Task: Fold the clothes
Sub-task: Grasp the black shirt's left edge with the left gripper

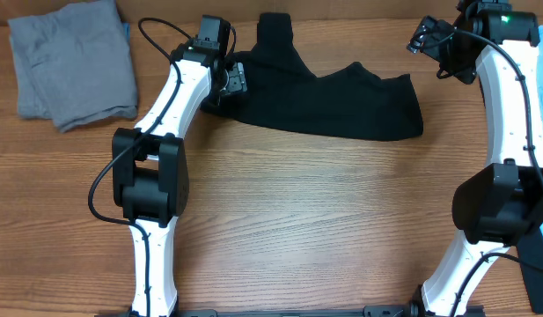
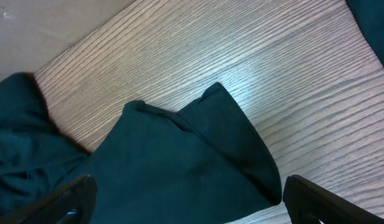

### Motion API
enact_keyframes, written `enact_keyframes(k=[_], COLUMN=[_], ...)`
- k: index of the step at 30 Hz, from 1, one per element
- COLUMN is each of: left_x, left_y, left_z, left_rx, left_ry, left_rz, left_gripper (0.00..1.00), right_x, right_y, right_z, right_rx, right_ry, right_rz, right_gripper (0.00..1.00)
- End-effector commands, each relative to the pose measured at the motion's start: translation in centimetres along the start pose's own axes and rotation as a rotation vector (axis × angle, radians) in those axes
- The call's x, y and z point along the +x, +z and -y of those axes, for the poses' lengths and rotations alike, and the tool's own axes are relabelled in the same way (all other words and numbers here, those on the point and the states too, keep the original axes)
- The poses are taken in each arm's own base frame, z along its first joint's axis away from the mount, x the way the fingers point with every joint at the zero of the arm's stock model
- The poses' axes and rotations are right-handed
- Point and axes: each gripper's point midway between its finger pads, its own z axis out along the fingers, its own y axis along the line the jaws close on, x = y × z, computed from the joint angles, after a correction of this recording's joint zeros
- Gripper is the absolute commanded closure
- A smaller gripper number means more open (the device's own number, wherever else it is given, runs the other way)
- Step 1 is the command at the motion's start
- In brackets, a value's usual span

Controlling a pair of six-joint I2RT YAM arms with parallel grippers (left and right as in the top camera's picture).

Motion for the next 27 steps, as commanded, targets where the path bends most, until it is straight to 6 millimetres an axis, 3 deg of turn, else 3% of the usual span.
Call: enact_keyframes(k=[1, 12, 19, 27], left_x=[-0.4, -0.2, -0.1, 0.9], left_y=[0.3, 0.5, 0.7, 2.3], left_z=[-0.4, -0.3, -0.4, -0.4], left_rx=[-0.024, -0.017, -0.021, -0.017], left_ry=[-0.012, -0.011, -0.01, -0.009], left_rz=[0.014, 0.012, 0.012, -0.028], left_gripper=[0.26, 0.33, 0.32, 0.32], right_x=[-0.4, -0.4, -0.4, -0.4], right_y=[-0.6, -0.6, -0.6, -0.6], right_z=[-0.3, -0.3, -0.3, -0.3], right_rx=[-0.011, -0.011, -0.011, -0.011], right_ry=[0.0, 0.0, 0.0, 0.0], right_rz=[0.016, 0.016, 0.016, 0.016], right_gripper=[0.0, 0.0, 0.0, 0.0])
